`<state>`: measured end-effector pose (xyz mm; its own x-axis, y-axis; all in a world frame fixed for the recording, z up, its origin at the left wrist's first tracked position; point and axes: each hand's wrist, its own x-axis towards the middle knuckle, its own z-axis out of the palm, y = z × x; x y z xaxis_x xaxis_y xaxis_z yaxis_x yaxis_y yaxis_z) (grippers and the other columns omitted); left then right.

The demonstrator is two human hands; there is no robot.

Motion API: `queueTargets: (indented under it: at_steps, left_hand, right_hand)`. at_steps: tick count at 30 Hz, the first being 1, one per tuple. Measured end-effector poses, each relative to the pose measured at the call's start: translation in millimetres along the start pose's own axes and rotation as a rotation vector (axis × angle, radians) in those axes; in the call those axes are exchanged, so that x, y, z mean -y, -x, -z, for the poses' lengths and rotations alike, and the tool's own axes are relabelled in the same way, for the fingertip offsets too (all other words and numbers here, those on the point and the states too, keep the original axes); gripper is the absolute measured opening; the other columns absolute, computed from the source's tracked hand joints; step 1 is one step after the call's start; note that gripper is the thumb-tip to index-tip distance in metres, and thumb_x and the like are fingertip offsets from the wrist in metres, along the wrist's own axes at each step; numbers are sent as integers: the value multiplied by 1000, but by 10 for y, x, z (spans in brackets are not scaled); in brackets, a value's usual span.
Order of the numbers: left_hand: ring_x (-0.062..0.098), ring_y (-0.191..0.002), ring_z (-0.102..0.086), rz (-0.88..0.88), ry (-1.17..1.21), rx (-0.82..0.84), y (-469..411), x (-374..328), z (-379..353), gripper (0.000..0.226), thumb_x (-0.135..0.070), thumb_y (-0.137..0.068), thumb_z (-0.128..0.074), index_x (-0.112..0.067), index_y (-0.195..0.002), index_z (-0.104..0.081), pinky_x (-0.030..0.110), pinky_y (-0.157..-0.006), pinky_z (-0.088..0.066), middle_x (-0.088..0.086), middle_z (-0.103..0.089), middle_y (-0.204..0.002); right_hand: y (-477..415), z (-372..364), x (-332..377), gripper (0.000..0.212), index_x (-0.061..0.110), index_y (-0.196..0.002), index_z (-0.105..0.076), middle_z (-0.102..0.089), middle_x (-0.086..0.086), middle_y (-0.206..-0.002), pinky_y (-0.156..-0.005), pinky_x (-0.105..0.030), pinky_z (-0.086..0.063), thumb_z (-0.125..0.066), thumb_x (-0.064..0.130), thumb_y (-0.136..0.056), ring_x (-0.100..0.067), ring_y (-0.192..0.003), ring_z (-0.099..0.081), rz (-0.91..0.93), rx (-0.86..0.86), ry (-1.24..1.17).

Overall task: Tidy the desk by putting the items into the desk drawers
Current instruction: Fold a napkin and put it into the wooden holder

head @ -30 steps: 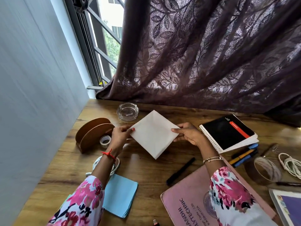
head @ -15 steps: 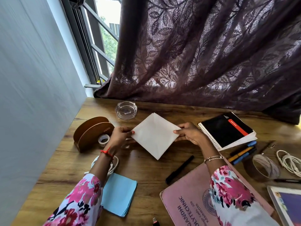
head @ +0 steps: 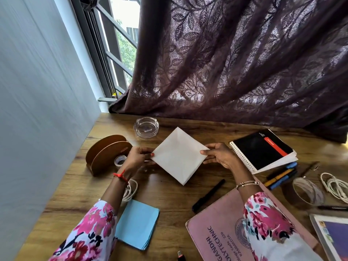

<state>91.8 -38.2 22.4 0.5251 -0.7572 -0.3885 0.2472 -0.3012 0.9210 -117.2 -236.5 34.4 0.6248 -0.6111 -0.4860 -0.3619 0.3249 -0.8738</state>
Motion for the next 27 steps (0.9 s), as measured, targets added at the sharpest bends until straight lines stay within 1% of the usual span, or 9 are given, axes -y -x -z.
queueTargets:
  at_steps: [4, 8, 14, 16, 19, 21, 23, 25, 27]
  left_hand:
    - [9, -63, -69, 15, 29, 37, 11, -8, 23, 23, 8, -88, -51, 6, -109, -61, 19, -54, -56, 11, -67, -87]
    - [11, -67, -69, 43, -2, 86, 16, -20, 49, 24, 10, -87, -52, 6, -109, -61, 20, -59, -58, 12, -67, -90]
    - [9, -62, -70, 39, -20, 30, 34, -39, 69, 26, 15, -83, -54, 8, -107, -61, 17, -55, -56, 12, -67, -87]
    - [11, -63, -69, 45, -29, 11, 34, -46, 79, 25, 14, -83, -55, 10, -107, -61, 16, -56, -56, 13, -66, -87]
    - [12, -64, -67, 51, -10, -16, 38, -56, 90, 23, 15, -83, -55, 16, -105, -59, 15, -55, -55, 14, -65, -83]
    - [11, -59, -68, 48, 16, -25, 37, -57, 92, 21, 18, -82, -52, 19, -102, -59, 15, -55, -55, 15, -63, -80]
    - [11, -56, -68, 49, 28, -35, 43, -67, 80, 21, 21, -83, -48, 19, -101, -58, 15, -55, -56, 17, -62, -79]
    - [16, -63, -67, 51, 29, -49, 45, -71, 69, 23, 23, -84, -43, 19, -101, -58, 14, -55, -55, 17, -62, -81]
    - [19, -75, -63, 48, 40, -64, 45, -77, 62, 24, 23, -83, -41, 17, -94, -61, 13, -55, -54, 15, -63, -84]
  right_hand:
    - [17, 18, 1, 29, -1, -108, -59, -68, -13, -88, -52, -25, -58, -66, 2, -80, -14, -60, -70, -10, 45, -33]
    - [33, 49, 2, 31, -3, -112, -58, -67, -15, -91, -55, -26, -59, -63, -3, -81, -16, -64, -71, -31, 87, -14]
    - [30, 63, -16, 35, -3, -113, -57, -66, -17, -90, -54, -25, -59, -62, -10, -79, -16, -60, -70, 16, 37, -56]
    - [31, 70, -20, 29, -3, -106, -59, -66, -16, -88, -53, -25, -59, -61, -12, -78, -16, -60, -70, 30, 28, -86]
    - [20, 74, -31, 17, -1, -86, -65, -66, -15, -86, -54, -24, -59, -58, -15, -79, -15, -62, -71, 70, 36, -100]
    - [6, 74, -45, 19, -2, -79, -66, -66, -15, -86, -56, -23, -58, -55, -17, -80, -14, -65, -71, 95, 41, -80]
    - [-1, 69, -58, 20, -3, -77, -68, -67, -14, -87, -58, -22, -58, -54, -17, -80, -16, -69, -71, 99, 45, -59]
    - [-15, 61, -68, 25, -2, -73, -70, -69, -14, -86, -61, -22, -59, -52, -18, -81, -17, -73, -71, 97, 45, -53]
    - [-32, 56, -78, 30, -2, -70, -71, -70, -14, -84, -62, -22, -59, -48, -18, -82, -19, -77, -70, 94, 40, -69]
